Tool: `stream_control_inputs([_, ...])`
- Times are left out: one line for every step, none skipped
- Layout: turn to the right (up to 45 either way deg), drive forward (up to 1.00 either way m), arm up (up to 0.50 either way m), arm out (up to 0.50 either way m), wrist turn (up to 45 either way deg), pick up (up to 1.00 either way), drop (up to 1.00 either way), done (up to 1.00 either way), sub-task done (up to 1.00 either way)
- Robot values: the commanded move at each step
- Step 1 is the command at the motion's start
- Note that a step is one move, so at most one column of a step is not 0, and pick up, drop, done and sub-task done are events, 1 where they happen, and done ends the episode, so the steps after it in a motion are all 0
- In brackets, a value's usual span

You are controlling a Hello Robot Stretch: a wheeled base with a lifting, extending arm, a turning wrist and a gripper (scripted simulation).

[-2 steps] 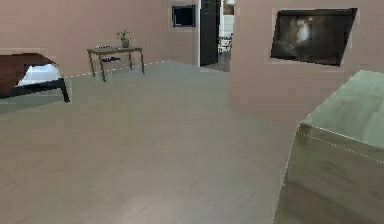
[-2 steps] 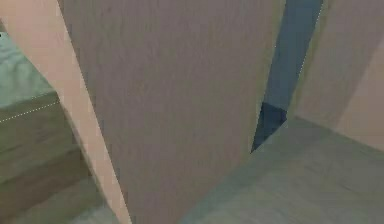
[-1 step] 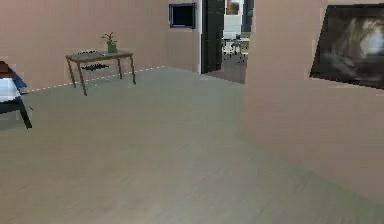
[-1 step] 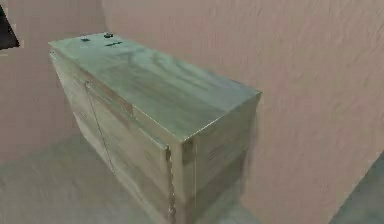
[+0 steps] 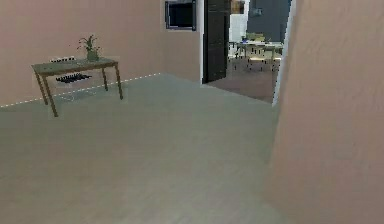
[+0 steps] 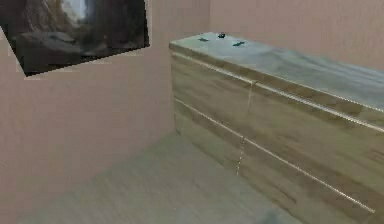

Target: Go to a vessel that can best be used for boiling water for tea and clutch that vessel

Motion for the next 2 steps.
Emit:
stream_control_inputs([0.0, 1.00, 0.00, 0.00, 0.0, 0.00, 0.00, 0.00, 0.00])
stream_control_inputs([27.0, 0.00, 0.00, 0.00, 0.0, 0.00, 0.00, 0.00, 0.00])
